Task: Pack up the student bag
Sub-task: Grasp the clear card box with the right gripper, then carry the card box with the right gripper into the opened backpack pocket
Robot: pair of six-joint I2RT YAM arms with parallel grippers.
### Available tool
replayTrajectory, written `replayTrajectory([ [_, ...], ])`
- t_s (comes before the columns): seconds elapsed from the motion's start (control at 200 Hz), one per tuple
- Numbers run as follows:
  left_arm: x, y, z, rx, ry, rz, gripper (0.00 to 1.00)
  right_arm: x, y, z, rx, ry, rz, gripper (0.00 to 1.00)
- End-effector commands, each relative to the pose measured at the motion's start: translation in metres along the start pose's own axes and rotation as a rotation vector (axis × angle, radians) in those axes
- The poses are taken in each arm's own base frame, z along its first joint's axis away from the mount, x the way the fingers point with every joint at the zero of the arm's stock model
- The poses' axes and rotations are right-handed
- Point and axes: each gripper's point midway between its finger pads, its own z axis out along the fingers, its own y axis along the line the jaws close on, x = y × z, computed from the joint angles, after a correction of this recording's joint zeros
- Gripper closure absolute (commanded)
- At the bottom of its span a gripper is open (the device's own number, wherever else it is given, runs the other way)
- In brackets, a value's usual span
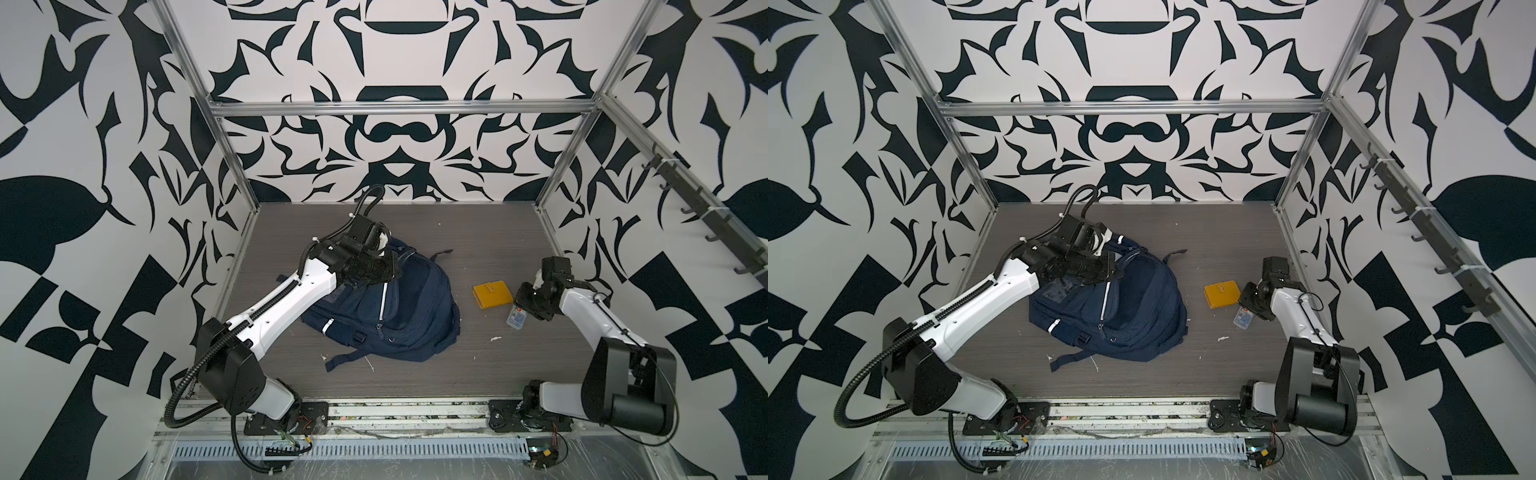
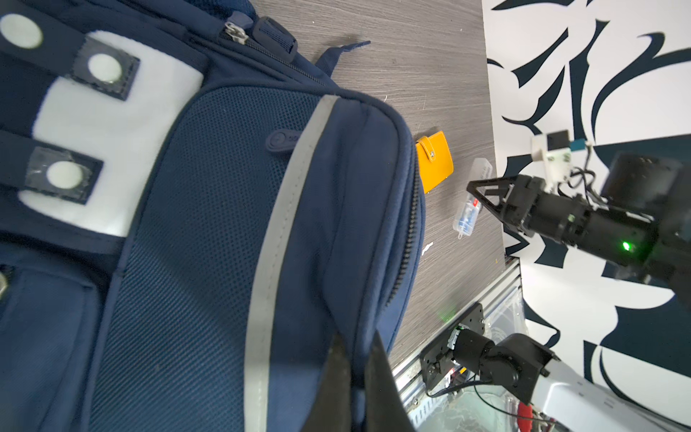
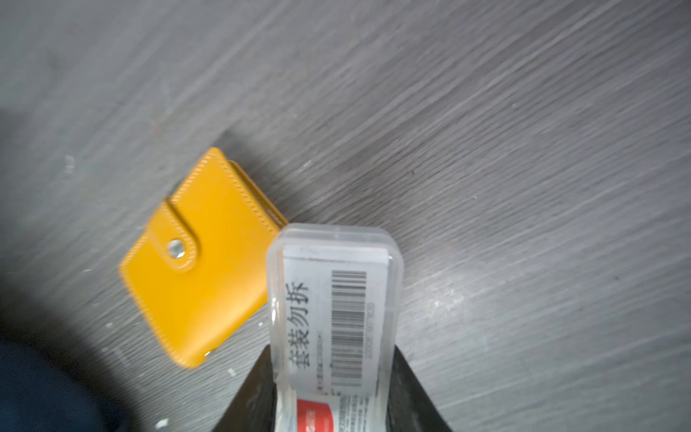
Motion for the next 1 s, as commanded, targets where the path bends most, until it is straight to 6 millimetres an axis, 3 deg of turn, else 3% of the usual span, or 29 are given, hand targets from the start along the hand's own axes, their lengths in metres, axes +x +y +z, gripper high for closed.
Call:
replayTrajectory([
  [0.0, -0.021, -0.017, -0.015, 0.083, -0.092, 0.005, 1.00, 0.007, 0.005, -0.015, -0.042, -0.010, 0.049, 1.00],
  [0.265, -0.026, -0.014, -0.011, 0.095, -0.088, -0.011, 1.00, 0.012, 0.045, -0.059, -0.167, -0.083, 0.049, 1.00],
  [0.485, -0.029, -0.010, -0.007, 0.108, -0.080, -0.024, 1.00, 0.027, 0.104, -0.085, -0.306, -0.092, 0.045, 1.00],
  [0.67, -0.031, -0.011, -0.005, 0.114, -0.082, -0.030, 1.00, 0.044, 0.145, -0.101, -0.359, -0.101, 0.008, 1.00],
  [0.995, -0.034, -0.005, -0.010, 0.114, -0.099, -0.047, 1.00, 0.058, 0.203, -0.125, -0.442, -0.104, -0.070, 1.00],
])
